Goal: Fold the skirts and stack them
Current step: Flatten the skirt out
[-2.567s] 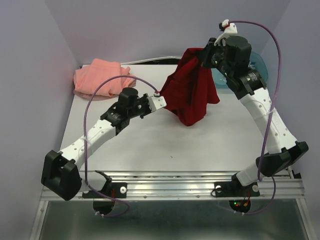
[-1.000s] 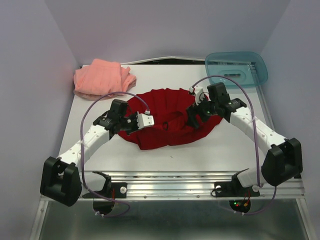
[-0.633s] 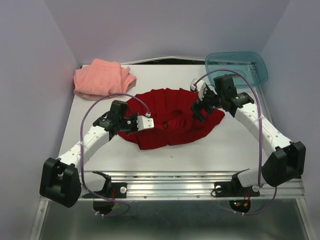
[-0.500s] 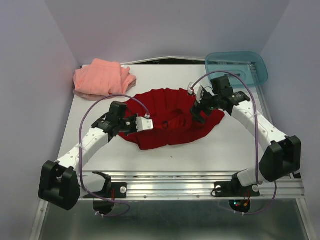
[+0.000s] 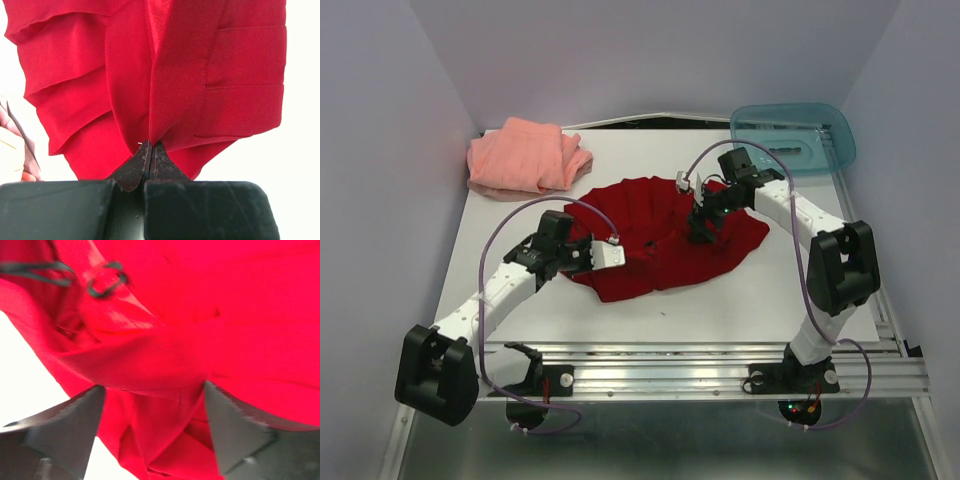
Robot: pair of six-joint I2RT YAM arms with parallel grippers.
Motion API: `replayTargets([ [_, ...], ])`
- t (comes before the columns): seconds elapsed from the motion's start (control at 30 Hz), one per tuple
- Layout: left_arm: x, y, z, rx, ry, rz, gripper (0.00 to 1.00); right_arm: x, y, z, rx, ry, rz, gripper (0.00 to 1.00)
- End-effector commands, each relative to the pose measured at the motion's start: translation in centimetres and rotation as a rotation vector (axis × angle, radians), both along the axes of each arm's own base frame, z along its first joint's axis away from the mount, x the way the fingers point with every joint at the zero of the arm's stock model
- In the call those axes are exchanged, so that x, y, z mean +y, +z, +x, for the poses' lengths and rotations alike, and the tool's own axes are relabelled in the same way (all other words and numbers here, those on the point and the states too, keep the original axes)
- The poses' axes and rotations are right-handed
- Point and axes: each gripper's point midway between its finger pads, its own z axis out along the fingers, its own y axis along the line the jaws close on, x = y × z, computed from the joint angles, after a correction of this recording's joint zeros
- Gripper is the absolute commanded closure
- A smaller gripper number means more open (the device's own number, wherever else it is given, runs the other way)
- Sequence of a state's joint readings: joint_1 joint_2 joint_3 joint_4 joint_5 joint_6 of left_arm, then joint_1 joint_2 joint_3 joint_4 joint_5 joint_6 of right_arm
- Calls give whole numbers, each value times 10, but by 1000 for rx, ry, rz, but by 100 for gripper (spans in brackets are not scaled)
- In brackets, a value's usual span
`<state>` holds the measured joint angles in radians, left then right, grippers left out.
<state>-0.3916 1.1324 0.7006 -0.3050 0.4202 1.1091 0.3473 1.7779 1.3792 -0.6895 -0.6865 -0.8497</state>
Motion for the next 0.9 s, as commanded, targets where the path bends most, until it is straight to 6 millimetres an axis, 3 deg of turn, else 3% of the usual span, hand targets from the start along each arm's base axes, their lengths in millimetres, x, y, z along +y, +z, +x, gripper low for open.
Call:
replayTargets([
  [0.0,-6,6,10,-29,16,-29,100,21,36,-7,-14,97,132,21],
  [0.03,-6,7,11,-36,20,-30,100,21,35,-6,-13,96,129,34],
  [0.1,-5,6,14,-43,34,-35,100,18,30,-4,-12,90,105,46],
  [0.13,-4,7,19,-57,53,-32,100,17,31,-1,-24,90,96,67],
  [0.2,0,8,24,-54,108,-44,100,12,32,0,-24,68,66,99],
  [0.4,15,32,34,-25,246,-139,96,-9,47,-7,-80,10,33,99],
  [0.47,18,43,29,-11,266,-193,85,-19,59,-7,-85,-46,44,99],
  [0.5,25,46,27,2,294,-213,69,-28,65,-8,-93,-77,55,99],
  [0.6,29,52,15,24,304,-253,50,-36,75,-10,-125,-136,73,99],
  [0.63,29,51,12,36,302,-266,35,-38,68,-17,-114,-145,72,99],
  [0.67,29,47,8,67,306,-268,29,-38,82,-16,-165,-166,101,99],
  [0.7,27,43,6,94,305,-270,29,-40,80,-24,-154,-175,104,99],
  [0.77,24,36,7,168,329,-289,20,-40,83,-24,-191,-202,130,99],
  [0.87,16,26,12,314,342,-348,20,-42,77,-28,-171,-227,127,99],
])
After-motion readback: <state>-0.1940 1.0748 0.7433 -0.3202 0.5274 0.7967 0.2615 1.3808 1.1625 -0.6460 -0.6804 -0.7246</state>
